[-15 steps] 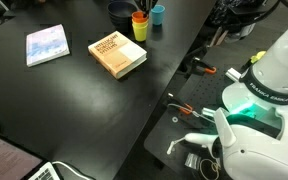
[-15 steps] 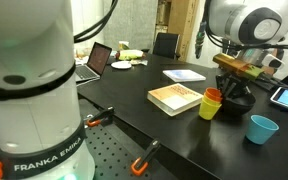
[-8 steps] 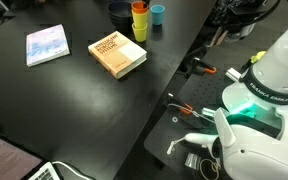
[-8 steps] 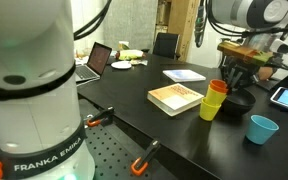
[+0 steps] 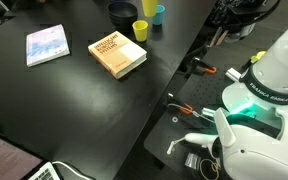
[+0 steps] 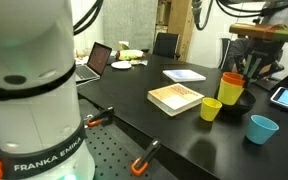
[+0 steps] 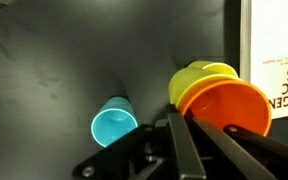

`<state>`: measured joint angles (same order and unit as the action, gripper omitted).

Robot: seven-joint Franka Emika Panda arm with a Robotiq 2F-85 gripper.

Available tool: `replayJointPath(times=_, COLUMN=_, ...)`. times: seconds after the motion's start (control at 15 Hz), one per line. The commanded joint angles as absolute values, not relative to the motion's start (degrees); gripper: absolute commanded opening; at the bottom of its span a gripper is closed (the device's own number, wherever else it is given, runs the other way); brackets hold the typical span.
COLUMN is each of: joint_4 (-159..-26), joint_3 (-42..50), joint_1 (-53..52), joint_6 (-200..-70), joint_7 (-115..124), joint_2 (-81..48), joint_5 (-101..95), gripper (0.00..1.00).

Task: Unstack the stacked up plastic cups

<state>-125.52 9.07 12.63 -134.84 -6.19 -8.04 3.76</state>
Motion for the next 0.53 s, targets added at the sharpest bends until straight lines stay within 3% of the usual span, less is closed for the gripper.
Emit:
replayJointPath(times=0.0, joint_4=-128.9, joint_3=11.1, joint_1=13.1, joint_6=-134.5, joint_7=-3.8, joint_2=-5.2, joint_5=3.0, gripper=0.02)
replayJointPath(times=0.47, joint_4=-132.8, joint_3=10.9, joint_1=14.1, joint_6=-144.8, joint_7=-7.2, joint_2=-9.0, joint_5=11.2, gripper=0.02)
